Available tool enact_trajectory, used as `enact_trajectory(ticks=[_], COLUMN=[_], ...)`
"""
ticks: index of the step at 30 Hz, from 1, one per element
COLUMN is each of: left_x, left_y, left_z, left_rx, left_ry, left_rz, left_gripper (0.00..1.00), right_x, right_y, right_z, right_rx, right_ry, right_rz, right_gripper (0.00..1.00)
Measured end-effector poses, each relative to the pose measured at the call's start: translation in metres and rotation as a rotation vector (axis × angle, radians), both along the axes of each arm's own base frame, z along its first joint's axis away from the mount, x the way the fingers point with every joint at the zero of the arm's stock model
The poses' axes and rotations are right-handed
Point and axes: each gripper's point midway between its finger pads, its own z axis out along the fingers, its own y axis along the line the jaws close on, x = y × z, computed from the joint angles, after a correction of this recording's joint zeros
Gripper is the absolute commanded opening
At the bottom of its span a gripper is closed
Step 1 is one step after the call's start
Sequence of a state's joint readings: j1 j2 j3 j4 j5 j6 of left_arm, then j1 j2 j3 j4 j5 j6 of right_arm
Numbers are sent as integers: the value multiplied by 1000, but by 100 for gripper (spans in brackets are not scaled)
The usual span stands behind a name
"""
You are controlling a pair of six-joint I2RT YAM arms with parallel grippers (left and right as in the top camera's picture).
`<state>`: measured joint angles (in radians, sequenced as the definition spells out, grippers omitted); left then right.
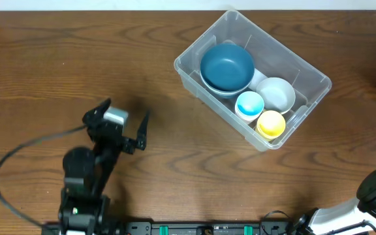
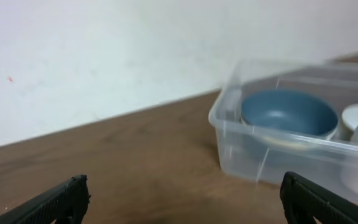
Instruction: Pack container
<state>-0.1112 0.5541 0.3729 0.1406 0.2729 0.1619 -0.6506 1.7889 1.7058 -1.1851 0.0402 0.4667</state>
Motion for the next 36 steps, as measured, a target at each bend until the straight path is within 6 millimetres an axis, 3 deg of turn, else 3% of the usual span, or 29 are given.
enact_trajectory(ticks=[10, 22, 36], left_x=[-23, -40, -53], left_y=[20, 27, 44], left_z=[7, 14, 30], left_rx=[-136, -199, -271], left_ry=[-164, -368, -458], left_rz=[104, 119, 197], left_gripper=[98, 98, 98], right_x=[0, 0, 0], right_y=[0, 0, 0], right_z=[0, 0, 0], right_rx=[0, 0, 0], right_ry=[0, 0, 0], right_rz=[0, 0, 0], right_gripper=[99, 99, 99])
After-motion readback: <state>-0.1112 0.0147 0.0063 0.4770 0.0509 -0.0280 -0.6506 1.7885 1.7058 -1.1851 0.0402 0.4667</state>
